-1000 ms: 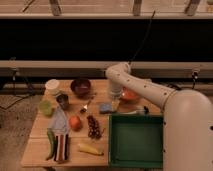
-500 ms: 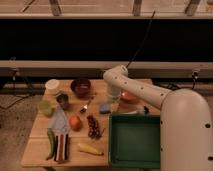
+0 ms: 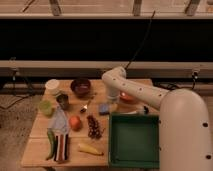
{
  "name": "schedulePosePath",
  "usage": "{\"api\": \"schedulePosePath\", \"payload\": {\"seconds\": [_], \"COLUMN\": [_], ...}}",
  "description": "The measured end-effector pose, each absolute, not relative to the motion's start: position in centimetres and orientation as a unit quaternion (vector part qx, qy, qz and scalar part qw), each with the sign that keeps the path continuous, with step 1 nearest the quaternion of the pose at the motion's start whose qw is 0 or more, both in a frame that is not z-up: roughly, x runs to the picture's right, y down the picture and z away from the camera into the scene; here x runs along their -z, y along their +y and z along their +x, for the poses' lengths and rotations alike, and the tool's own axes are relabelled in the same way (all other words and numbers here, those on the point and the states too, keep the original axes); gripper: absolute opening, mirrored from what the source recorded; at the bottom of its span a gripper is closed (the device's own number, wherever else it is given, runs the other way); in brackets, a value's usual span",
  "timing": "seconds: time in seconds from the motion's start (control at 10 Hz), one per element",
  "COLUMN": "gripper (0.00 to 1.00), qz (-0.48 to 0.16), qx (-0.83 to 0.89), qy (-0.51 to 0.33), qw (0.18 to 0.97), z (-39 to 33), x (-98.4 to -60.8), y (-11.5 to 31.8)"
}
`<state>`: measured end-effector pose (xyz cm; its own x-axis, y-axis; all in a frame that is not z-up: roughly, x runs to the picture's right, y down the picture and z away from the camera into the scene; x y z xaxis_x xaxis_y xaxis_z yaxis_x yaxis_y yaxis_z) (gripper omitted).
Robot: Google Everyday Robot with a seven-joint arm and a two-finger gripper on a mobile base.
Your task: Wipe purple bowl with sponge
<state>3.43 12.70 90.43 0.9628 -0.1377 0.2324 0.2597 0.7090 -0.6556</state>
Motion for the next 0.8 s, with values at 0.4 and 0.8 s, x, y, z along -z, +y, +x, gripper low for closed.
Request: {"api": "schedulePosePath", "payload": {"seconds": [0.4,0.8], "gripper": [0.0,0.0], "qz": [-0.355,-0.331], "qx": [0.121,0.141], "qy": [-0.101,-0.13], "qw": [0.922,0.924], "z": [1.5,-1.8], "x": [-88.3,-85.5], "y": [10.3,5.3]}}
